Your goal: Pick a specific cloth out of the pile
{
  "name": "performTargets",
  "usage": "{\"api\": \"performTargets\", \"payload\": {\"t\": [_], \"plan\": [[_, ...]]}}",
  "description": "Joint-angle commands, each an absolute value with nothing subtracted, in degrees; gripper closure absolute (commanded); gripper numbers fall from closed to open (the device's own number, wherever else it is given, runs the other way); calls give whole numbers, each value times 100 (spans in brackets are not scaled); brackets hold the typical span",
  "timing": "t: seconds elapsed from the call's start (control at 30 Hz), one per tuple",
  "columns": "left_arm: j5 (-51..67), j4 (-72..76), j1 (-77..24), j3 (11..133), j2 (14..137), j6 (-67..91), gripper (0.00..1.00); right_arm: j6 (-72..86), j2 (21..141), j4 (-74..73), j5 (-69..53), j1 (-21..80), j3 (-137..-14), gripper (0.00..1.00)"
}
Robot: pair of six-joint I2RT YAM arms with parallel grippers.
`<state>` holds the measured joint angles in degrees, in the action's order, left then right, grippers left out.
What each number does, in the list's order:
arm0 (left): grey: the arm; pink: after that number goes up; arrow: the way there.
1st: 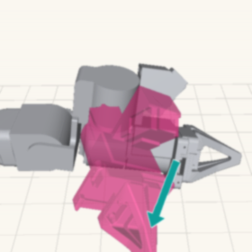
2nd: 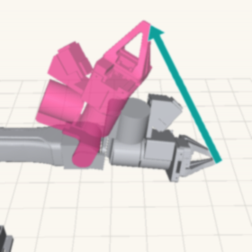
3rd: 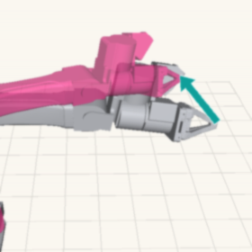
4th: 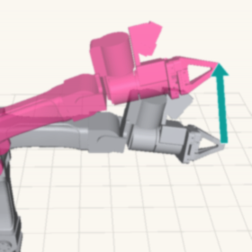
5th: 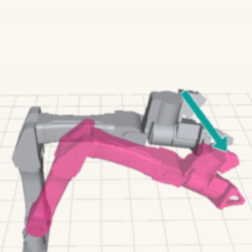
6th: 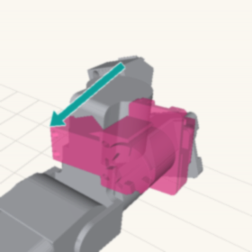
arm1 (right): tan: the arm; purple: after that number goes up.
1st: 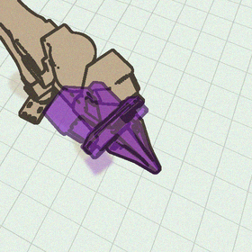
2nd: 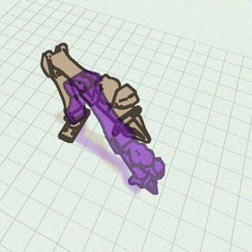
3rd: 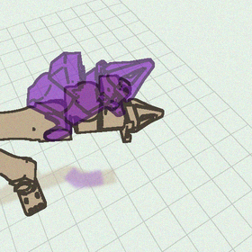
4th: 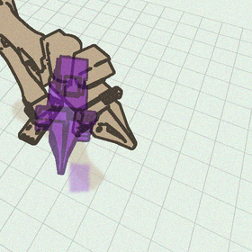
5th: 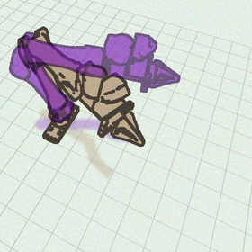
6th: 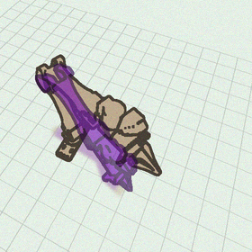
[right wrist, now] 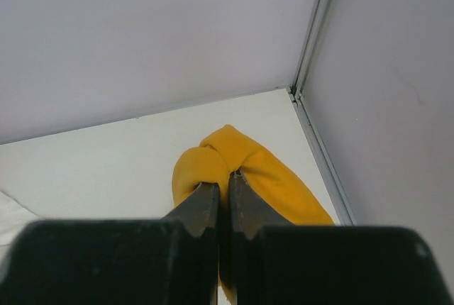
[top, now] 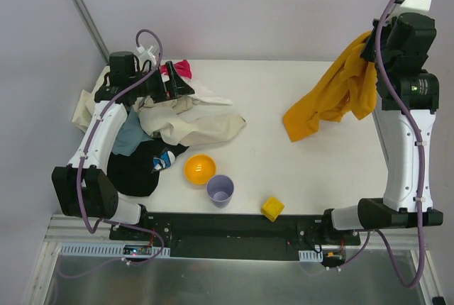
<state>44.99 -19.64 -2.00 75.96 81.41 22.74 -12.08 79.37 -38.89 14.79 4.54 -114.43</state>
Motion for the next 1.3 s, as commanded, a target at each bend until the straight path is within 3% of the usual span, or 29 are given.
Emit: {"api": "performTargets", "payload": {"t": [0.0,0.57,1.03,1.17,1.27], "plan": [[4545,-1942,-281,7462,7849,2074,1,-1116,7893,-3420,1530,316,-11225,100],[4544,-1942,-571,7277,7568,2180,1,-492,8814,-2304,1582,246,-7973,99],[4404,-1767,-677,7119,6988,2259,1,-53,10634,-2979,1134,106,-7787,99],[4280,-1600,-677,7014,6786,2285,1,-26,10574,-3067,1020,97,-7822,86],[4280,-1477,-677,6917,6671,2303,1,-79,10319,-3094,757,105,-7848,70]]}}
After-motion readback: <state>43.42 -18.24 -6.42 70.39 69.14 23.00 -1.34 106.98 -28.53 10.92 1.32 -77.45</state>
